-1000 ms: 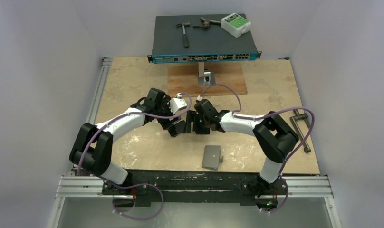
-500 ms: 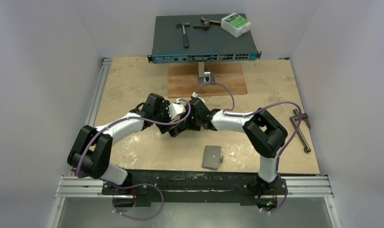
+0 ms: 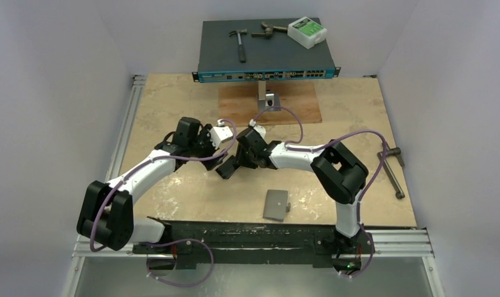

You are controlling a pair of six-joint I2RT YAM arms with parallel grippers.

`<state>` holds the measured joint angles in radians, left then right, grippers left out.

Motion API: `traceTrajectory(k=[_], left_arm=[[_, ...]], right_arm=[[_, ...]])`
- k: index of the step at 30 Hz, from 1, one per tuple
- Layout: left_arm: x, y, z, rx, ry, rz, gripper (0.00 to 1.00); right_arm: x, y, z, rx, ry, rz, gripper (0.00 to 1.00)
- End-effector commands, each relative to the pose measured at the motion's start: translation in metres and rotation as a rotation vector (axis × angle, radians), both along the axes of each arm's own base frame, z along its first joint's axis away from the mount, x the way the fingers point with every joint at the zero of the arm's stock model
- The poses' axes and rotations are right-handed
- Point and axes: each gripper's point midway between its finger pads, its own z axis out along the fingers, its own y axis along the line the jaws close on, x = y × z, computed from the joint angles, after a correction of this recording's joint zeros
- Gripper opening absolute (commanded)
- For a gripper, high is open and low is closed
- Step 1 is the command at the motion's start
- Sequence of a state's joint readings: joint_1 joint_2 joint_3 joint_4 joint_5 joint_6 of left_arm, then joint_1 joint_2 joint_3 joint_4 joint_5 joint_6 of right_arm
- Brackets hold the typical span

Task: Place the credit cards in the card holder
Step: Move the credit card to the center of the board.

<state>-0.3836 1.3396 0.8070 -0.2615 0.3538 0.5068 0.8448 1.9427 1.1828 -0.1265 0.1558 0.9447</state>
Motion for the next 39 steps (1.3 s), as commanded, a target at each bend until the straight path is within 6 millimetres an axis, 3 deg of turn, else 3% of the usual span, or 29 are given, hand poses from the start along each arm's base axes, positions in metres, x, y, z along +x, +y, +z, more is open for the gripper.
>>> traceTrajectory(k=[1,9,16,21,24,27,32,39], left_arm=[[0.007,-0.004,0.027,-0.111,0.0,0.011,0.77],[0.007,-0.002,0.013,-0.027,-0.087,-0.099,0.77],[0.012,-0.015,-0.009,0.103,-0.139,-0.18,0.78],[0.017,-0.022,-0.009,0.133,-0.171,-0.193,0.77],[0.02,-0.021,-0.011,0.154,-0.193,-0.184,0.77],[0.021,-0.019,-0.018,0.202,-0.257,-0.194,0.77],[0.02,-0.023,-0.014,0.195,-0.408,-0.243,0.77],[0.014,-0.029,-0.019,0.197,-0.419,-0.303,0.77]], right_arm=[[-0.04,-0.073,-0.071,-0.318,0.153,-0.048,0.35],[-0.051,-0.082,-0.063,-0.297,0.157,-0.058,0.38],[-0.052,-0.052,-0.045,-0.161,0.172,0.001,0.47],[-0.057,-0.023,-0.035,0.005,0.18,0.06,0.56],[-0.061,-0.013,-0.039,0.056,0.209,0.076,0.56],[-0.066,-0.014,-0.049,0.055,0.245,0.07,0.54],[-0.068,-0.03,-0.064,0.015,0.29,0.007,0.51],[-0.066,-0.049,-0.078,-0.09,0.304,-0.047,0.51]])
